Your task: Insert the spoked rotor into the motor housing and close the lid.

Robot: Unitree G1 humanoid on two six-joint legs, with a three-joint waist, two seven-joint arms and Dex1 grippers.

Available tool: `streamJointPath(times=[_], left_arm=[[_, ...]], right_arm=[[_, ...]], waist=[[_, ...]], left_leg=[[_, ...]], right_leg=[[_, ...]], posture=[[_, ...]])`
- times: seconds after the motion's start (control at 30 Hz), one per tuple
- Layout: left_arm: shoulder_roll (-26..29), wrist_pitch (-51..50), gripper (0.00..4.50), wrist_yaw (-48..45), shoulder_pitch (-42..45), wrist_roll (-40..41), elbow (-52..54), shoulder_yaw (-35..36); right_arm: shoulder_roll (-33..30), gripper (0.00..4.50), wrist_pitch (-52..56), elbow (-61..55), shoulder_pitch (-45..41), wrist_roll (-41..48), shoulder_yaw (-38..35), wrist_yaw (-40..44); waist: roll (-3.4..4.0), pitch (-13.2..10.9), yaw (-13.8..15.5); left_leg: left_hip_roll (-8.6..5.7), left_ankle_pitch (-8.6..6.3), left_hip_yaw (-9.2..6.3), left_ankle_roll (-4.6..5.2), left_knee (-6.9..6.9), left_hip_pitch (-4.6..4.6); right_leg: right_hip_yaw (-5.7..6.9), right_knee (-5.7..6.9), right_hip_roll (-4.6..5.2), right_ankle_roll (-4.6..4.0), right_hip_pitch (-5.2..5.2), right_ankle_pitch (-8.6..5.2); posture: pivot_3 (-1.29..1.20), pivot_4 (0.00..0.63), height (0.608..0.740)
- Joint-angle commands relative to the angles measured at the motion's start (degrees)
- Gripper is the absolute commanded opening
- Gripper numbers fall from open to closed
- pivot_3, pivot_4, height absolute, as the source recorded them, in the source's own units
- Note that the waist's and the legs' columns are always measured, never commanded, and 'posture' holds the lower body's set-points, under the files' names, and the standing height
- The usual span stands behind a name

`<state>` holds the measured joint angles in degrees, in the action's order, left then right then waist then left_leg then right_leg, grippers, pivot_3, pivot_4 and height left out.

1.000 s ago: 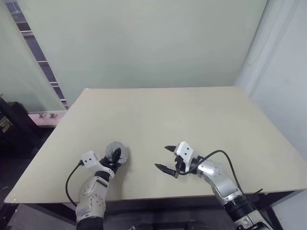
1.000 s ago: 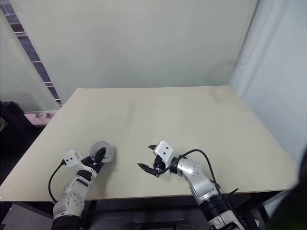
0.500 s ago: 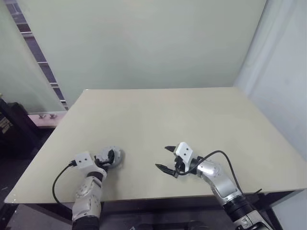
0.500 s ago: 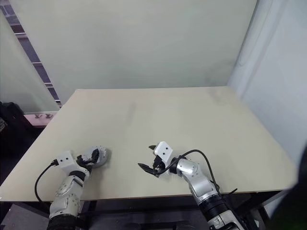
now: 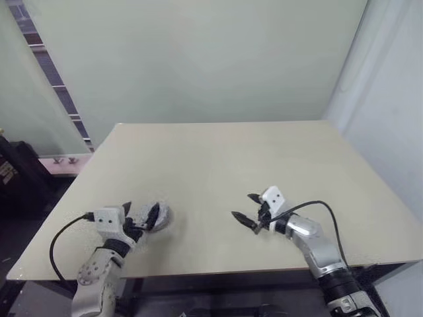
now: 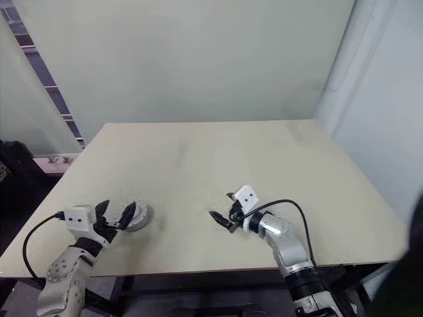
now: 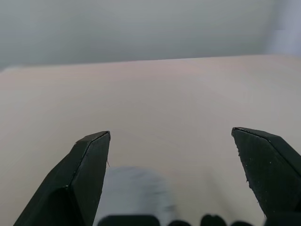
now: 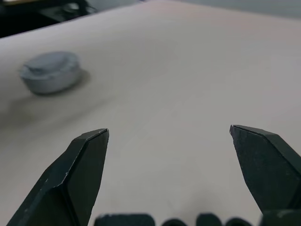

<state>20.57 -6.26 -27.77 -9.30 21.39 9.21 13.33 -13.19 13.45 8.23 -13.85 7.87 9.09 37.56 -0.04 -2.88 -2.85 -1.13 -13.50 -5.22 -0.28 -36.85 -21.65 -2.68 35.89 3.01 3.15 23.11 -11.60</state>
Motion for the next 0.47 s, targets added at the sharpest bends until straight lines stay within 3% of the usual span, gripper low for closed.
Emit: streamJointPath(times=[0.03,0.17,0.47], left_arm=[[2.58,-3.62,4.44,-3.31,-1.31,1.57,7.49,-2.39],[4.5,-7.87,4.44,-5.51,-2.11,2.52,11.07,-4.5],[4.04,-9.78,4.44,-5.86,1.06,1.91,8.54,-6.05]], right_arm=[[-0.54,4.5,2.73,-5.73,2.03,1.57,-2.75,-2.48],[-0.98,4.5,4.05,-8.2,4.58,1.4,-3.73,-4.64],[-1.34,4.5,4.48,-10.62,6.45,1.18,-4.27,-6.74]], waist=[[0.04,-0.01,-0.01],[0.08,-0.03,-0.01],[0.1,-0.04,0.01]], left_leg=[[0.01,0.0,0.01,0.0,0.02,0.0],[0.08,0.01,0.12,0.01,0.04,0.0],[0.12,0.0,0.22,0.0,-0.09,0.03]], right_leg=[[0.0,0.02,0.0,0.0,0.05,0.0],[0.01,0.08,-0.01,-0.01,0.12,-0.01],[0.0,0.02,-0.01,-0.01,0.14,-0.01]], posture=[[0.0,0.0,0.74],[0.0,0.0,0.74],[0.0,0.0,0.74]])
